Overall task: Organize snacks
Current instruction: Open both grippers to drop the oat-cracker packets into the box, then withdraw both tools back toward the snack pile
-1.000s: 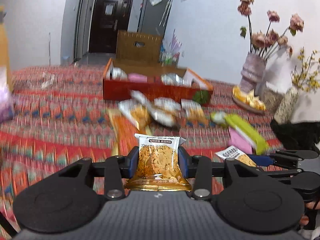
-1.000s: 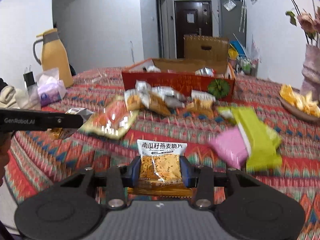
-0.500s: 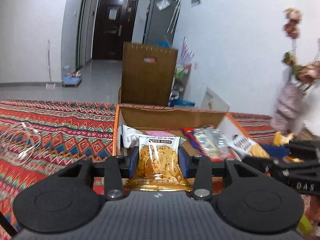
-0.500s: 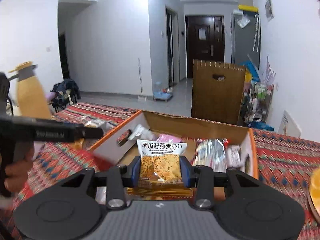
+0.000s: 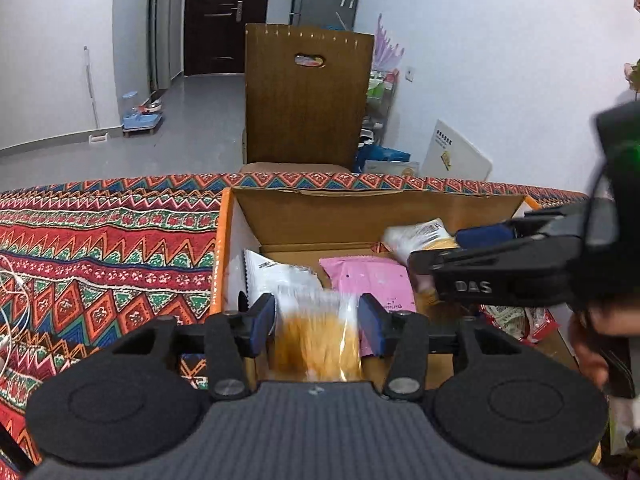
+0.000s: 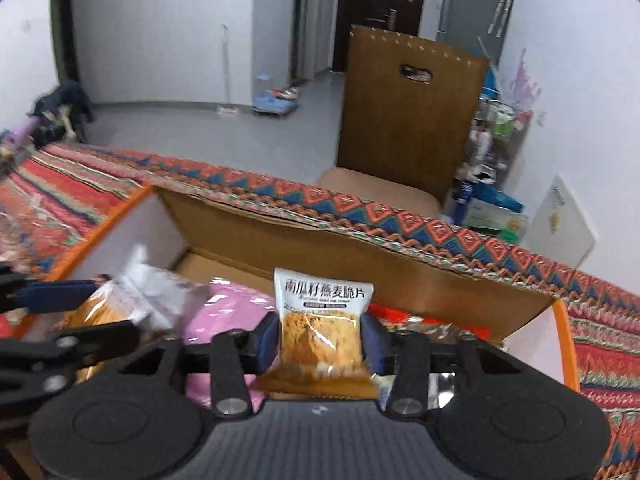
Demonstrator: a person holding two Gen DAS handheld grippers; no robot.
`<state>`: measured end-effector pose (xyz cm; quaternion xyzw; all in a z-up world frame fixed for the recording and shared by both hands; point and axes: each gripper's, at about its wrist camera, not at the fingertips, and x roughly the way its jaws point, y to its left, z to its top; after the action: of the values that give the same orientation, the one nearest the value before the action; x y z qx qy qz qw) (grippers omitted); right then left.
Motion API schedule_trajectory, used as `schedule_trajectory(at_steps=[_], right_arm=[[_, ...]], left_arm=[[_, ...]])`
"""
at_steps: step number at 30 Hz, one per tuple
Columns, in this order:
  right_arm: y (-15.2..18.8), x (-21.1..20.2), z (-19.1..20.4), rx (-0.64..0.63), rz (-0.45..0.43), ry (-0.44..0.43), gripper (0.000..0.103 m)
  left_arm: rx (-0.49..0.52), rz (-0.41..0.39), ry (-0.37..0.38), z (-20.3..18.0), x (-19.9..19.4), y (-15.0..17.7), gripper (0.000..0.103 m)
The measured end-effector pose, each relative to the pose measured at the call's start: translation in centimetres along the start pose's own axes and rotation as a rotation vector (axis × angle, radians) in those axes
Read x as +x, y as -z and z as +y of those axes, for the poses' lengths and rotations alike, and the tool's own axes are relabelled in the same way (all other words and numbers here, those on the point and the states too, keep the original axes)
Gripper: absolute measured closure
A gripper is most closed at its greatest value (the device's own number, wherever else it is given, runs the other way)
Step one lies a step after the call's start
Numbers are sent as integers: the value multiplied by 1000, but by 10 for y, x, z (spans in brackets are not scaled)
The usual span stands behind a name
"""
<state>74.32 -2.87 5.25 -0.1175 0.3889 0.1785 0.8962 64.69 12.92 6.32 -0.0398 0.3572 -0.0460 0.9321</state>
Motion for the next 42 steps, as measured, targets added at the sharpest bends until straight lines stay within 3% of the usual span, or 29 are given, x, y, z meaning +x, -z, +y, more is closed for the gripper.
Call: schedule_trajectory(at_steps=[2,9,17,21,27,35,42], right_arm=[[1,4,3,-2,-12,7,42],[4,-17,1,2,-43,6,41],[36,-92,-12,53,-107,-14,36],[72,-145,-14,61,-159,-22,26],[139,-222,-7,63,-222,-31,24],[231,-303,17,48,-278,-24,18],[319,-353,34,68,-312,-35,15]], left_arm=[[-11,-2,2,3,1,-1,52],[-29,-23,-8,2,-18,-2,45],[-10,-98,-13,-12,-84,10,21],[-19,-147,-40,-20,-130,31,16],[-7,-217,-45,-40,-200,75,8],[21,-280,-28,-76,-281,161,3],[0,-287,-37,-98,-324,236,2]])
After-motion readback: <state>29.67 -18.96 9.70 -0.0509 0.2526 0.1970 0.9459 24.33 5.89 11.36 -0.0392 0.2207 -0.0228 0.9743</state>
